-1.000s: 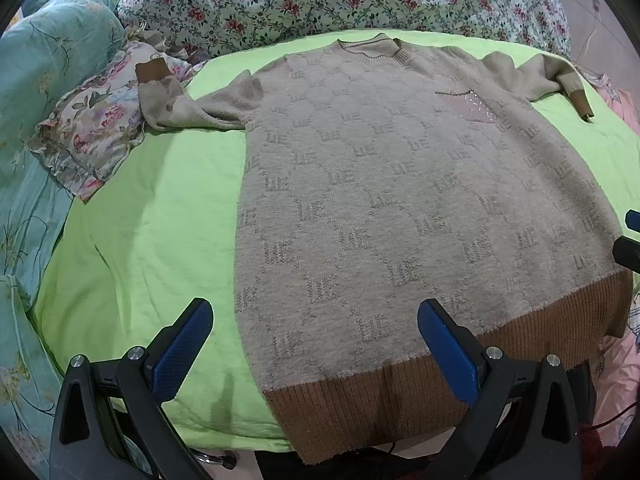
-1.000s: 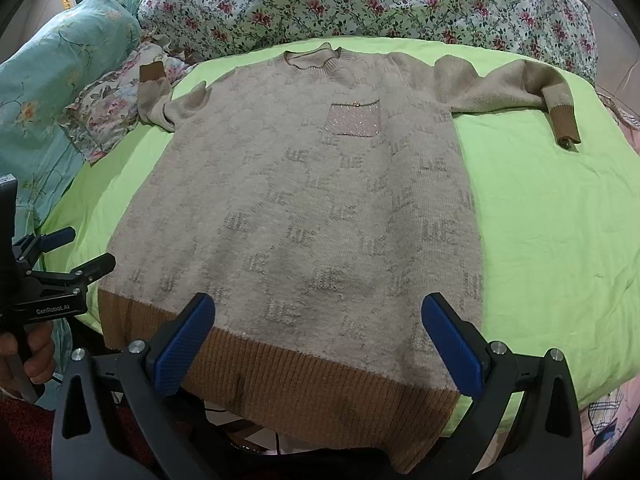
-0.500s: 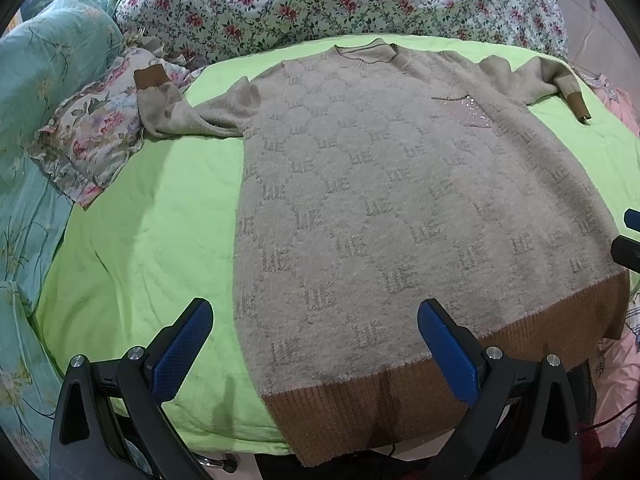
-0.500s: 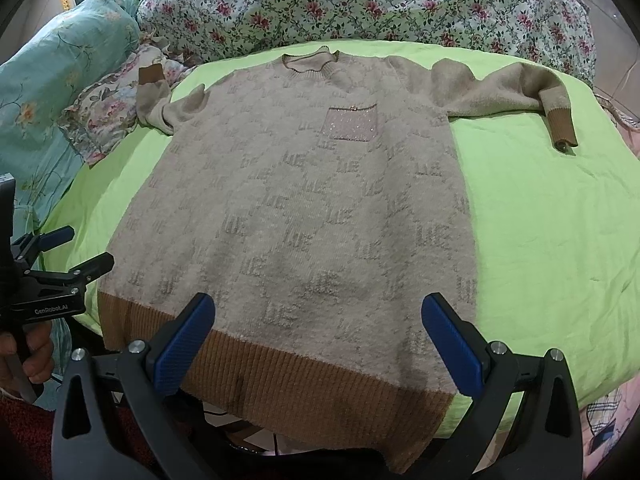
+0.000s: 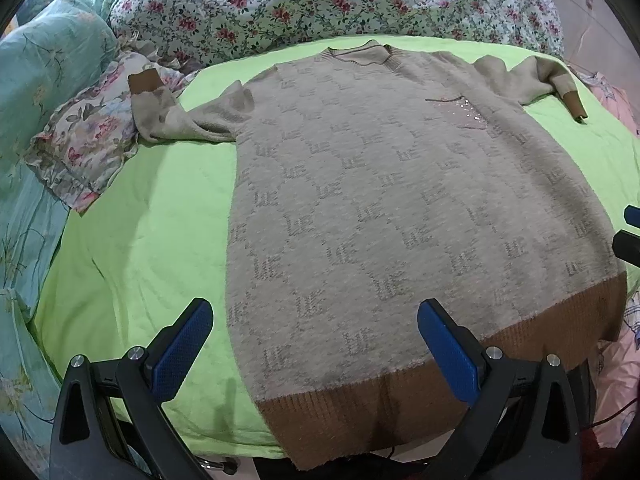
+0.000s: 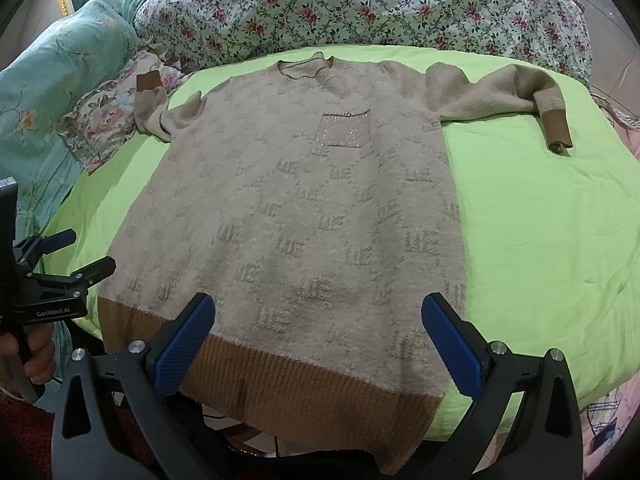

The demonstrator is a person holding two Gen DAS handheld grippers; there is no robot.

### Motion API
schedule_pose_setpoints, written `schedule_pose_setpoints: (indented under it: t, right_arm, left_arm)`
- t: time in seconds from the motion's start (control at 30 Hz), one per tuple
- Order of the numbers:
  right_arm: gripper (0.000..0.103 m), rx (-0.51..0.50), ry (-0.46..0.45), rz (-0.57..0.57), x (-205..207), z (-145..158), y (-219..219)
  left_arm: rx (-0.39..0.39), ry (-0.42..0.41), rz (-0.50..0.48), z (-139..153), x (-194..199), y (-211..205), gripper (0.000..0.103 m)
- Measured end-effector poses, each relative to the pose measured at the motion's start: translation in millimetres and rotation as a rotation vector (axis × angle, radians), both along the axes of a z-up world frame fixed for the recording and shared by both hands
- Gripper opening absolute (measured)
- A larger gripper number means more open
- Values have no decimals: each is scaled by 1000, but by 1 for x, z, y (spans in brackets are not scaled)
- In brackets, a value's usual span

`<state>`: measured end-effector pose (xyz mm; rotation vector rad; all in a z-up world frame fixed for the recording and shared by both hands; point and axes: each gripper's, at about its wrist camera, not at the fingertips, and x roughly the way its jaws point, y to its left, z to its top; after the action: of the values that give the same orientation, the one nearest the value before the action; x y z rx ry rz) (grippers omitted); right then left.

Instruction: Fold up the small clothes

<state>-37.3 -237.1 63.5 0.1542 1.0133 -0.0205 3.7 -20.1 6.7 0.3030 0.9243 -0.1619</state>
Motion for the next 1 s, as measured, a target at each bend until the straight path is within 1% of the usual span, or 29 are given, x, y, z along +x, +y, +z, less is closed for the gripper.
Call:
schedule_pose_setpoints:
  t: [0.03,0.17,0.2,0.23,0.27,0.3,0.4,0.43,0.5,0.57,0.7,0.83,1.0]
  right_arm:
    - [103,-6,12,-2,1,0,-1]
    - [103,-23,-10,-9,1,-1,-5]
    - [103,-25,-10,-12,2,-1,-6]
    - [103,-23,-8,-15,3,-2,-8]
    - [103,-27,-9,-18,4,-3,-10]
    - [103,-21,-9,-22,5,-3,-11]
    - [103,-7,-2,-31,7,-5,-16]
    - [103,-16,-2,-33,7,-5,-17]
    - [103,-20,-11,-41,8,-4,-22]
    - [103,-4,-27,-53,10,-2,-30]
    - [103,13,-49,-103,14,3,-57]
    - [103,-22,-61,-149,18,9,-85]
    - [103,-59,-90,-232,34,15,-139]
  left_arm:
    - [-9,5,-3,0,1,-1,102]
    - [-90,35,-12,-1,6,2,102]
    - [-95,39,-11,-1,8,2,102]
    - [-95,40,-8,-2,10,2,102]
    - [-72,40,-1,-3,13,3,102]
    - [-69,42,5,-4,15,3,102]
    - [-40,78,23,-9,22,3,102]
    - [-47,84,21,-10,25,3,102]
    - [-38,98,25,-11,28,3,102]
    - [-32,90,13,-11,31,0,102]
    - [-29,72,-1,-10,36,-6,102]
    - [-29,58,-6,-10,46,-11,102]
    - [-41,39,-9,-5,65,-17,102]
